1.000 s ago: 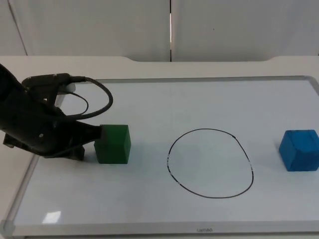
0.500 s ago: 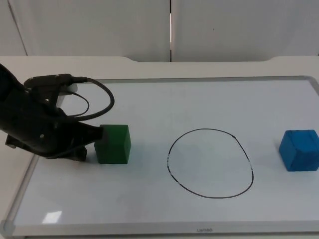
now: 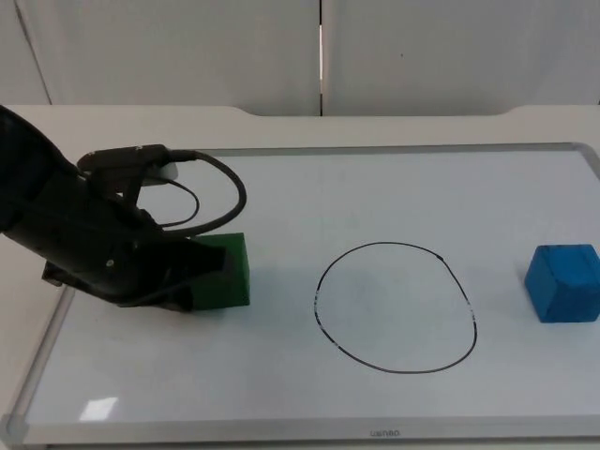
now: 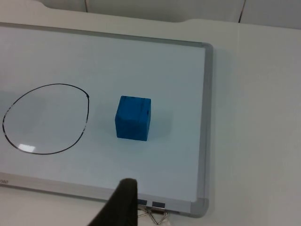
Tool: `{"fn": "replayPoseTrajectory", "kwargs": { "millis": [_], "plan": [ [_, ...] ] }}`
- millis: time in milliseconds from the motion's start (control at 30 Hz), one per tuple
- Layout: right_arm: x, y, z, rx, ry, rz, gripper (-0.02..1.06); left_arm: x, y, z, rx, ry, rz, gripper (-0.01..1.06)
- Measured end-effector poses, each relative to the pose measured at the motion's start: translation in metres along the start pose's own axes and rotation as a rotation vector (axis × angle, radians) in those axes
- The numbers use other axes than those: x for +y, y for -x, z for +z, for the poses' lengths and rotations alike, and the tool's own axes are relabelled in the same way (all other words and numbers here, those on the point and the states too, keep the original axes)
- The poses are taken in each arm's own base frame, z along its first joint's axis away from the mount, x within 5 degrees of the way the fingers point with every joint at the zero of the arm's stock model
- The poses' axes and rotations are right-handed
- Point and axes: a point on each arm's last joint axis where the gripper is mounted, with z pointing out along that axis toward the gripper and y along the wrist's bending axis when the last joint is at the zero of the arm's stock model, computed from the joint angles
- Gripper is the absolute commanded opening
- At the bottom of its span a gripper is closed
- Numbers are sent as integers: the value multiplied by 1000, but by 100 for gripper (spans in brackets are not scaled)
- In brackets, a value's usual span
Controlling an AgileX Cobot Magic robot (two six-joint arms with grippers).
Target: Push the two cubes into the marked area.
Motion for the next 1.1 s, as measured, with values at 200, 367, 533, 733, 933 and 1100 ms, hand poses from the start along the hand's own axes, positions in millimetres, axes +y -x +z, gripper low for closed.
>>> {"fn": "replayPoseTrajectory", "kwargs": {
  "millis": [200, 367, 533, 733, 933, 1100],
  "plan": [
    [0, 0, 0, 0, 0, 0, 105, -3, 0, 0, -2, 1, -4, 0],
    [0, 0, 0, 0, 0, 0, 105, -3, 0, 0, -3, 0, -8, 0],
    [0, 0, 0, 0, 0, 0, 105, -3, -1, 0, -1, -8, -16, 0],
    [0, 0, 0, 0, 0, 0, 105, -4, -1, 1, 3, -20, -29, 0],
    [0, 0, 0, 0, 0, 0, 105, -7, -2, 1, 11, -42, -50, 0],
    [0, 0, 0, 0, 0, 0, 105, -8, -2, 1, 13, -48, -57, 0]
  ]
}}
